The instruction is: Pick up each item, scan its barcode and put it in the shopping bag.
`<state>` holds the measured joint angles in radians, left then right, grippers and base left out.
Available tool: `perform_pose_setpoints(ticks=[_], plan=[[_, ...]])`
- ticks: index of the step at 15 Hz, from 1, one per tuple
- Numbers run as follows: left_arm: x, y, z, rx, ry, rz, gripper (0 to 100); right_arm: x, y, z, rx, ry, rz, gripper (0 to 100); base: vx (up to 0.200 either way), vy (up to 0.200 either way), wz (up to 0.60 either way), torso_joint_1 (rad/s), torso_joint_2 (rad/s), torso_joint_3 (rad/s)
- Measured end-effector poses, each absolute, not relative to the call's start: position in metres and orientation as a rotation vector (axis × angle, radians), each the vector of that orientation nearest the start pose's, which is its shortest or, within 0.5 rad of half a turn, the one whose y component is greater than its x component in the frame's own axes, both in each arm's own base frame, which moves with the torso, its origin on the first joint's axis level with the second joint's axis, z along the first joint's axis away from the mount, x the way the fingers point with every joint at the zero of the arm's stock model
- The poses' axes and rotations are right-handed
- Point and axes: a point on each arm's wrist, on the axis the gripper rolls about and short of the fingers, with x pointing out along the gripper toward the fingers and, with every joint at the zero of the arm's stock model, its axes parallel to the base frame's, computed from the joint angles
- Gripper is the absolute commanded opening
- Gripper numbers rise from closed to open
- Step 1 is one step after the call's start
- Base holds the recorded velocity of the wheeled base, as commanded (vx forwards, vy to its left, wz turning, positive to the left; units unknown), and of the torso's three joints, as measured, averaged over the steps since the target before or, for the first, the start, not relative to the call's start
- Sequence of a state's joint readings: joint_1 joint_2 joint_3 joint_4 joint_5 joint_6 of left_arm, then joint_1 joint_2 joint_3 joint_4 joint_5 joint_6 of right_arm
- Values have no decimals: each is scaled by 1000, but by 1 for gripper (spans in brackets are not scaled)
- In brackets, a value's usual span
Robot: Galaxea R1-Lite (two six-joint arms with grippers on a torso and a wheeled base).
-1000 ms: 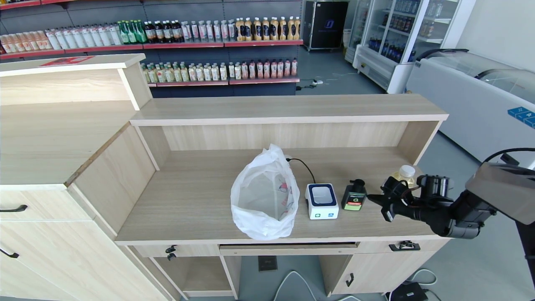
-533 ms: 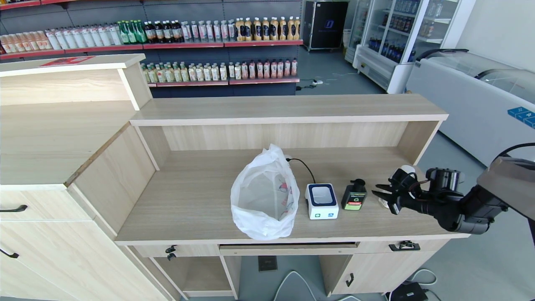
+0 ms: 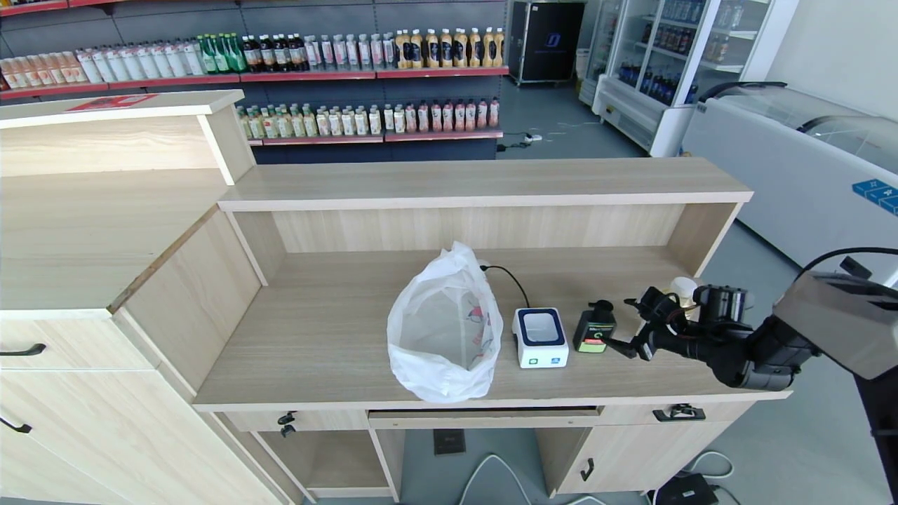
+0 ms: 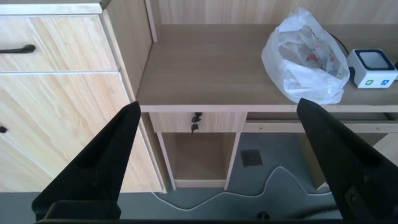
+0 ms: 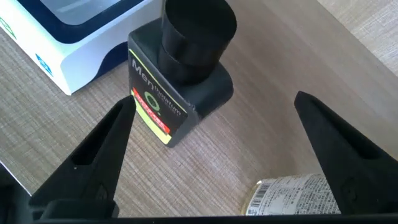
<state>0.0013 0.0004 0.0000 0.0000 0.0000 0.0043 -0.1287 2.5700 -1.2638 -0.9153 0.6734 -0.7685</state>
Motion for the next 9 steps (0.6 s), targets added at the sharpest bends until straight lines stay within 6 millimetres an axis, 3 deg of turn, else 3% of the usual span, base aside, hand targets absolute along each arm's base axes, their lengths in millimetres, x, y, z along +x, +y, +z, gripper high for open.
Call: perform_pose_setpoints(ticks=[4,5,9], plan=[[-23,0,75,5,0,1,100,478,-26,-37,-564,141,732,100,0,0,0,0,0,0],[-23,0,75,5,0,1,100,480,-23,-40,-561,145,743,0,0,0,0,0,0,0],[-23,0,75,4,0,1,100,481,-13,-56,-567,151,771,0,0,0,0,0,0,0]])
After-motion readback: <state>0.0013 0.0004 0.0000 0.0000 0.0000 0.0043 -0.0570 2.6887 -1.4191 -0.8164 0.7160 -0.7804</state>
